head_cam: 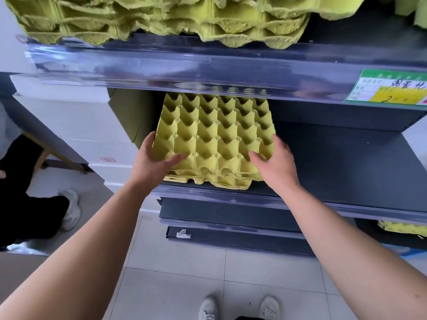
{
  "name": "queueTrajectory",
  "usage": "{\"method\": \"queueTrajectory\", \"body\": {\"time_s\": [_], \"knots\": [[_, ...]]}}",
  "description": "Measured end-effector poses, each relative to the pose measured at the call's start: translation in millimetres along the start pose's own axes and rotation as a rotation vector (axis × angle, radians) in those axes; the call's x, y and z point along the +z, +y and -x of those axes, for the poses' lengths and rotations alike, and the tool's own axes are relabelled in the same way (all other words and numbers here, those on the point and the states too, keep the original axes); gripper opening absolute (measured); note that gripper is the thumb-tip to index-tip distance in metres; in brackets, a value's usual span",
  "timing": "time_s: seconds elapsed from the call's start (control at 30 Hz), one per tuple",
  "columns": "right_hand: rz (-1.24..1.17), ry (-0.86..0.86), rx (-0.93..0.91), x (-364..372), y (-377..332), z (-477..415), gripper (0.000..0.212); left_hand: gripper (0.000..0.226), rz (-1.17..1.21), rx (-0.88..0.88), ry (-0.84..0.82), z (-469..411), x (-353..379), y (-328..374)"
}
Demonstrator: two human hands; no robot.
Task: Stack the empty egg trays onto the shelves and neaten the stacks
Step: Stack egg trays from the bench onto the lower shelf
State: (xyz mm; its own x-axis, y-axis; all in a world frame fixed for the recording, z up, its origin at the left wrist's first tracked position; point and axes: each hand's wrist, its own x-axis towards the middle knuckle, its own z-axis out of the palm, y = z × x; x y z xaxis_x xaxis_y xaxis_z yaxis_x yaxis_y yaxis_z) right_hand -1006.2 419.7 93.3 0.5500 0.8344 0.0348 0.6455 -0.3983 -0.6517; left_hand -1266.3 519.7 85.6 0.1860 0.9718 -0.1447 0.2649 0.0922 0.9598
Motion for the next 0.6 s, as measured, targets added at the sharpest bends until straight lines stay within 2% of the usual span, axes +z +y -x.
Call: {"method": "queueTrajectory", "body": {"time_s": [0.2,0.3,0.4,0.47,0.6], "knots": [[0.052,-0.092,0.041,9.6,8.6,1.8,0.085,0.067,-0.221,-0.020,-0.036,-3.4,6.1,-5.4],[0.051,-0.110,0.042,6.7,10.1,-0.2,0.085,0.068,-0.245,0.000,-0.025,1.1,8.3,-5.7],[0.085,-0.119,0.023,-0.4,11.5,-0.2,0.080,0.078,-0.347,0.066,0.004,7.3,11.0,2.8],[0.103,-0.100,-0.003,-8.0,10.0,2.2,0.075,0.082,-0.517,0.139,0.055,9.3,12.4,9.1],[0.146,-0.033,-0.127,-31.9,6.1,17.7,0.058,0.061,-0.802,0.315,0.070,22.1,32.5,28.6]]}}
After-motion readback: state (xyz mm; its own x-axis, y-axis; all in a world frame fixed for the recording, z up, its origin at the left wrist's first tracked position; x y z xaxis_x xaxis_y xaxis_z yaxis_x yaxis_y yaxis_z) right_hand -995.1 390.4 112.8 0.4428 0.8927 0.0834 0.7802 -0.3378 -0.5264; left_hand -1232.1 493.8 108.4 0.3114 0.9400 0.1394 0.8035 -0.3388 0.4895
